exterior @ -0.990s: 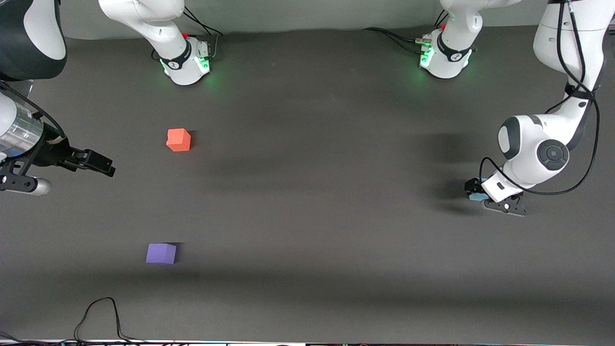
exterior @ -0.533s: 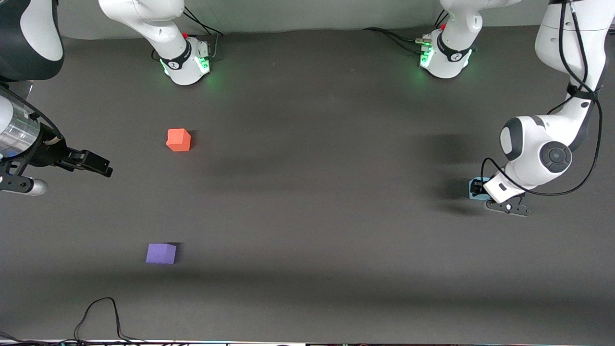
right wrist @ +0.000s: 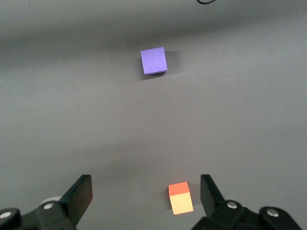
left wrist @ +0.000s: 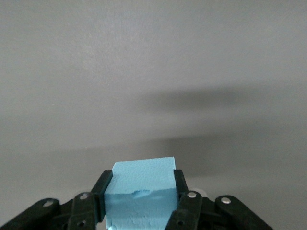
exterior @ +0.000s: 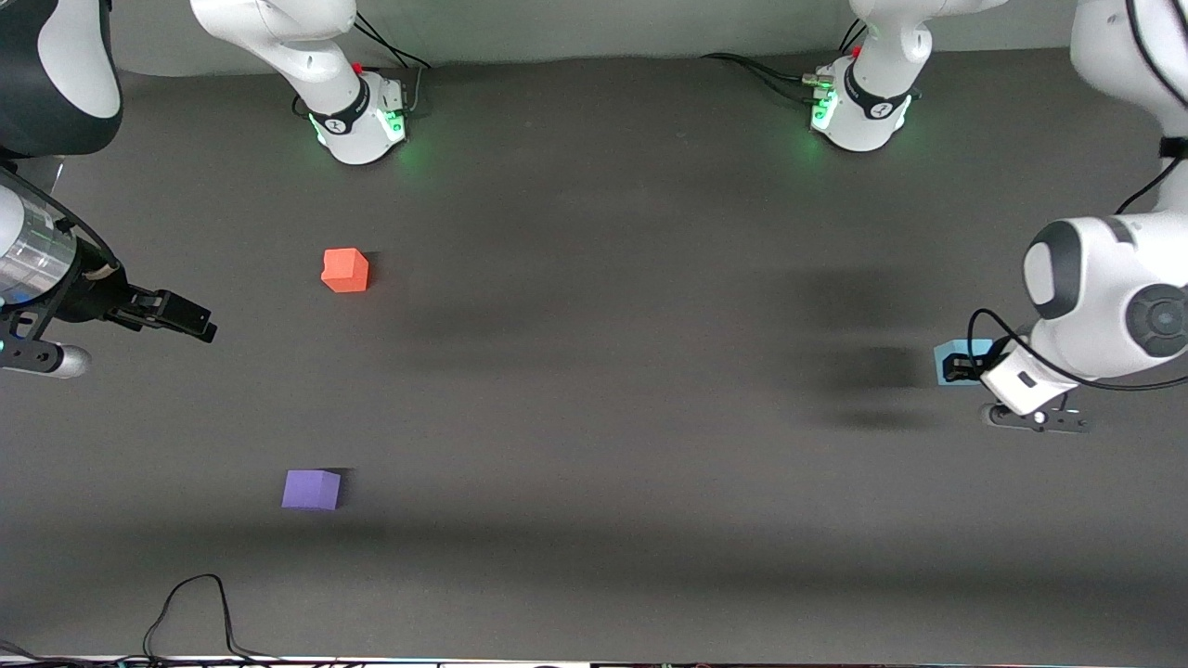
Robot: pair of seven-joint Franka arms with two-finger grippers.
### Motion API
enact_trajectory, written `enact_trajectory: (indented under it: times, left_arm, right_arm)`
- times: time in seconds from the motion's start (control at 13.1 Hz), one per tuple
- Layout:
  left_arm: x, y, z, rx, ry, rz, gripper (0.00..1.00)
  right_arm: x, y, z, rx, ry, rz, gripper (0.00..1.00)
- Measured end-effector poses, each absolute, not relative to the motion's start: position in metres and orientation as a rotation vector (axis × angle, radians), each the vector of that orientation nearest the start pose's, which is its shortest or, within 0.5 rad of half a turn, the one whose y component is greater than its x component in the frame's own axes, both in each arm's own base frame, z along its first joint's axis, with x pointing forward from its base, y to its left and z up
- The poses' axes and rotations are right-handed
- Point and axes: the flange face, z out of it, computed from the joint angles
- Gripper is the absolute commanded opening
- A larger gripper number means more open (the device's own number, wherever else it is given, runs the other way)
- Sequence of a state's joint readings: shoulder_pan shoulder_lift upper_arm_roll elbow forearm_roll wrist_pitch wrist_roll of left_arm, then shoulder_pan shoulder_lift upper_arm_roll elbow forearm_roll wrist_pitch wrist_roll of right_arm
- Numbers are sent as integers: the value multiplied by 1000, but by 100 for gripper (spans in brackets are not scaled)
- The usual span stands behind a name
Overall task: Place blue block between orange and purple blocks
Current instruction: 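Carry the light blue block with the left gripper toward the table middle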
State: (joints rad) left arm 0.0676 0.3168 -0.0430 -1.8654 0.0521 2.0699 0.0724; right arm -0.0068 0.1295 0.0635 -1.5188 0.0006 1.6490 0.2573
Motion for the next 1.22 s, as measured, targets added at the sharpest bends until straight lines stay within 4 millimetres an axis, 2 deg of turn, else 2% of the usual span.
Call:
enact_trajectory:
  times: [0.15, 0.3, 0.53, 0.69, 0.84, 0.99, 1.22]
  left_arm:
    - [618, -34, 384, -3095, 81, 216, 57]
    - [615, -108, 414, -3081, 24, 217, 57]
    - [586, -248, 421, -3077, -96, 143, 57]
    - [563, -336, 406, -3085, -160, 100, 57]
    - [545, -411, 373, -3102, -191, 69, 57]
    - [528, -474, 332, -3122, -205, 40, 57]
    - [500, -538, 280, -3138, -185, -1, 57]
  right_arm:
    - [599, 32, 581, -3117, 315, 1, 100]
    - [599, 31, 581, -3117, 316, 1, 100]
    - [599, 31, 581, -3117, 316, 1, 100]
    - [599, 31, 581, -3117, 316, 2, 100]
    - [599, 31, 581, -3117, 315, 3, 100]
    - [599, 31, 580, -3117, 316, 4, 100]
    - [599, 31, 579, -3118, 316, 8, 100]
